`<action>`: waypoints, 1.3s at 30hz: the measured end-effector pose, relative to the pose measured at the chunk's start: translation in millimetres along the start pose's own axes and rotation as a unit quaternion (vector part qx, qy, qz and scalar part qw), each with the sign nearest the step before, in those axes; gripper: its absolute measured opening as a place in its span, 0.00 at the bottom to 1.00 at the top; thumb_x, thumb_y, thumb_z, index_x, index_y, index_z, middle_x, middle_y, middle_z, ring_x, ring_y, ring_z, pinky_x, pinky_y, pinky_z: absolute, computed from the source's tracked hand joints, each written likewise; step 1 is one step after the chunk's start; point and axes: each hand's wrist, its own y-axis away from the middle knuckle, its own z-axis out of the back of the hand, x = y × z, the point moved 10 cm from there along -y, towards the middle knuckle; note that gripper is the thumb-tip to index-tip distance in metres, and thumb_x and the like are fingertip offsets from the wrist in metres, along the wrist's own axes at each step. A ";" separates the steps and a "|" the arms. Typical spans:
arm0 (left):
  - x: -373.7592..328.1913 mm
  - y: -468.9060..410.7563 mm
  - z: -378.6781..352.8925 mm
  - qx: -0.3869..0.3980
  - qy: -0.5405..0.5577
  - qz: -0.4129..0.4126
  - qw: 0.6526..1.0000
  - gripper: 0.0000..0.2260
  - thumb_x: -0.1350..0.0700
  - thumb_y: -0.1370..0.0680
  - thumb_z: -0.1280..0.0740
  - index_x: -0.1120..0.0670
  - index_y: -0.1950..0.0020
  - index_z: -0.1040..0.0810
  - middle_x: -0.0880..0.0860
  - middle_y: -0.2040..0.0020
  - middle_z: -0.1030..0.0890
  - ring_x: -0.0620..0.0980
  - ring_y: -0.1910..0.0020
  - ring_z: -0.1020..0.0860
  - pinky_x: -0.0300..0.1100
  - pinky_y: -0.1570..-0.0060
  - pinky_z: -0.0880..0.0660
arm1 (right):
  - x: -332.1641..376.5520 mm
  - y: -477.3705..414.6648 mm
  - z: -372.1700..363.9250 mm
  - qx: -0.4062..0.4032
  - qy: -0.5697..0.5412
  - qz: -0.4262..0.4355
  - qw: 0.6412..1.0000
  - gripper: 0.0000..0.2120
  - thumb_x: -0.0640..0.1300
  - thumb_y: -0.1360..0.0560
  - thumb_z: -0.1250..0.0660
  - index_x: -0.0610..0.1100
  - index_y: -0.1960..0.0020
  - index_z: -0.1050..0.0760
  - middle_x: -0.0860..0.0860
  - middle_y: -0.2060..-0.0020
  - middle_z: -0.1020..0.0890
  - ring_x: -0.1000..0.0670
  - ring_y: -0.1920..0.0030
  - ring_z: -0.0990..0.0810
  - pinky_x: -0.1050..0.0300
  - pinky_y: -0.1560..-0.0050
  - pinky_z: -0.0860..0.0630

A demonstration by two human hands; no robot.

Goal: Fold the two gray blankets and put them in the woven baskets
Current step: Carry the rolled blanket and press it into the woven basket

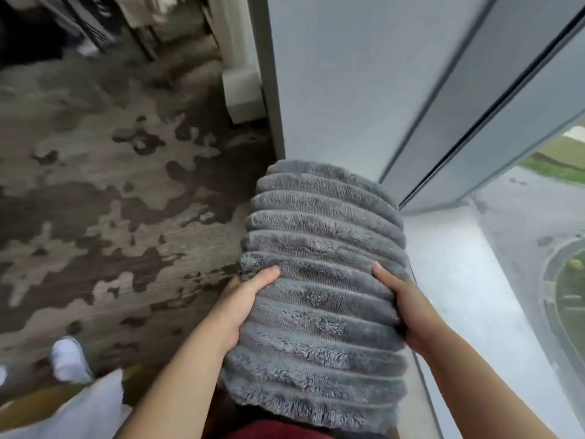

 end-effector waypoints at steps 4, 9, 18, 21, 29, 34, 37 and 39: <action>31.5 -2.5 41.8 -0.035 0.024 0.016 0.999 0.45 0.30 0.55 0.23 0.45 0.41 0.21 0.52 0.44 0.18 0.57 0.42 0.21 0.56 0.36 0.29 | -31.3 -22.2 -25.8 0.016 0.040 -0.041 0.998 0.32 0.60 0.36 0.24 0.49 0.36 0.24 0.44 0.42 0.18 0.40 0.43 0.19 0.39 0.36 0.27; 68.5 -8.3 85.4 -0.098 0.067 0.003 0.993 0.31 0.35 0.49 0.22 0.44 0.48 0.19 0.48 0.48 0.17 0.54 0.45 0.21 0.54 0.37 0.30 | -69.1 -50.2 -57.5 0.063 0.064 -0.074 0.993 0.24 0.57 0.32 0.26 0.48 0.40 0.20 0.42 0.43 0.18 0.40 0.43 0.18 0.43 0.42 0.23; 133.0 -29.2 106.6 -0.181 0.114 -0.015 0.977 0.10 0.46 0.36 0.26 0.45 0.57 0.20 0.38 0.67 0.18 0.42 0.60 0.24 0.41 0.62 0.29 | -141.7 -105.2 -57.0 0.110 0.073 -0.136 0.982 0.28 0.55 0.33 0.25 0.45 0.37 0.23 0.41 0.42 0.18 0.39 0.43 0.18 0.47 0.49 0.20; 163.6 -71.8 79.3 -0.205 0.123 -0.016 0.971 0.14 0.45 0.38 0.25 0.46 0.55 0.19 0.39 0.63 0.16 0.42 0.59 0.21 0.45 0.53 0.28 | -163.2 -147.7 -17.4 0.107 0.085 -0.148 0.979 0.31 0.55 0.35 0.24 0.44 0.36 0.24 0.40 0.43 0.18 0.39 0.44 0.18 0.49 0.53 0.20; 242.3 -217.8 -44.4 -0.156 0.169 -0.005 0.973 0.21 0.42 0.41 0.22 0.38 0.49 0.19 0.44 0.52 0.15 0.50 0.49 0.17 0.55 0.42 0.25 | -188.5 -256.8 128.7 0.035 0.091 -0.137 0.986 0.13 0.51 0.37 0.29 0.47 0.55 0.14 0.44 0.58 0.14 0.45 0.60 0.14 0.55 0.65 0.19; 282.6 -281.6 -67.1 -0.162 0.185 0.042 0.968 0.34 0.35 0.47 0.24 0.39 0.42 0.22 0.46 0.46 0.17 0.54 0.44 0.20 0.57 0.39 0.27 | -213.6 -299.0 170.4 -0.004 0.139 -0.138 0.981 0.18 0.52 0.36 0.27 0.48 0.49 0.16 0.45 0.56 0.14 0.43 0.58 0.14 0.55 0.62 0.20; 301.9 -308.0 -61.7 -0.156 0.201 0.058 0.966 0.34 0.36 0.45 0.25 0.43 0.40 0.21 0.50 0.43 0.17 0.56 0.42 0.21 0.58 0.37 0.29 | -229.6 -318.9 173.3 -0.039 0.151 -0.112 0.981 0.17 0.48 0.34 0.28 0.46 0.45 0.19 0.45 0.57 0.14 0.45 0.60 0.14 0.57 0.63 0.21; 308.9 -318.7 -59.3 -0.164 0.198 0.050 0.965 0.33 0.38 0.44 0.26 0.45 0.40 0.21 0.50 0.44 0.17 0.56 0.43 0.20 0.58 0.37 0.29 | -232.2 -328.4 177.8 -0.092 0.180 -0.075 0.976 0.10 0.45 0.30 0.30 0.44 0.50 0.19 0.50 0.63 0.14 0.52 0.66 0.16 0.62 0.66 0.24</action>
